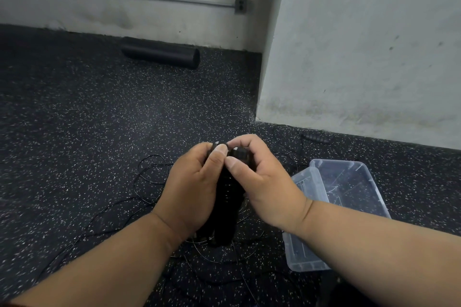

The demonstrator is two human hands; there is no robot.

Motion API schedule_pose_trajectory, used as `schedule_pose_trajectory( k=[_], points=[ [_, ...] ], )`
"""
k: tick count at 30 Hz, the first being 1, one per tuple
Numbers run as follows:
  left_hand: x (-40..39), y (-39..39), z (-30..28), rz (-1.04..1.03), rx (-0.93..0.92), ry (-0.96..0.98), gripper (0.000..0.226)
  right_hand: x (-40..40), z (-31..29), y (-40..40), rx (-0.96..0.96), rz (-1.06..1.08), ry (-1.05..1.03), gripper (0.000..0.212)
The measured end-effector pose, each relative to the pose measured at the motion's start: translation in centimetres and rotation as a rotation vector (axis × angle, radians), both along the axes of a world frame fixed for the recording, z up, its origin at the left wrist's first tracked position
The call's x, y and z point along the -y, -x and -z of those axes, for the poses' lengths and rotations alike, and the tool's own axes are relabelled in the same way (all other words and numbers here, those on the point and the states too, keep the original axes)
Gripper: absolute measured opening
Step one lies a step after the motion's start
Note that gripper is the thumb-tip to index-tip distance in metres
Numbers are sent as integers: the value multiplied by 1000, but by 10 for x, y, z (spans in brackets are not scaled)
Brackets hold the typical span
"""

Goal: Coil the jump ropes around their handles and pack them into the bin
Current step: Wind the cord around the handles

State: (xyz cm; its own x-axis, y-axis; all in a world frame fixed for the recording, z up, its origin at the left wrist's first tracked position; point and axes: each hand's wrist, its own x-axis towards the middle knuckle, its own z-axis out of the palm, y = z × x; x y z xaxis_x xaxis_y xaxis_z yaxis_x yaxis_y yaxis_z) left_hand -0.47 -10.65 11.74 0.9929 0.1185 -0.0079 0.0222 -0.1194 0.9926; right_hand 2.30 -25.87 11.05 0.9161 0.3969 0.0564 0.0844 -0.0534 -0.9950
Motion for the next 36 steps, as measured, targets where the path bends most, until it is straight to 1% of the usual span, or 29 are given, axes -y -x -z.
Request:
schedule_pose_trajectory(
  k=[2,5,9,12,14,17,19,22,28,33,36],
  points=[
    [1,0,3,-9,-5,21,40,-2,-1,-4,-46,-5,-10,22],
    [1,1,6,-38,-4,19,41,-1,-4,-10,-43,-7,29,19],
    [4,2,6,-68,9,30,40,-2,-7,-15,-139,-53,-7,20],
    [5,3,7,-72,2,33,40,-2,-7,-15,-149,-75,-19,13],
    [4,3,8,-80,3,21,37,-2,-8,-15,-173,-95,-16,13],
    [2,2,9,-81,15,-23,39,-3,-9,-16,-285,-111,-47,19],
    [0,2,11,-91,14,-42,39,-4,-10,-15,-325,-114,-47,22],
    [0,1,11,-88,-25,-64,38,-5,-10,-12,-299,-88,-22,27],
    [-3,-3,8,-78,-78,-113,37,-6,-11,-2,-57,16,180,23],
    [-5,-3,9,-93,-106,-107,37,-6,-15,-2,-76,36,196,27],
    [-4,-1,6,-102,-27,-212,34,-9,-15,0,-109,81,114,26]
  ],
)
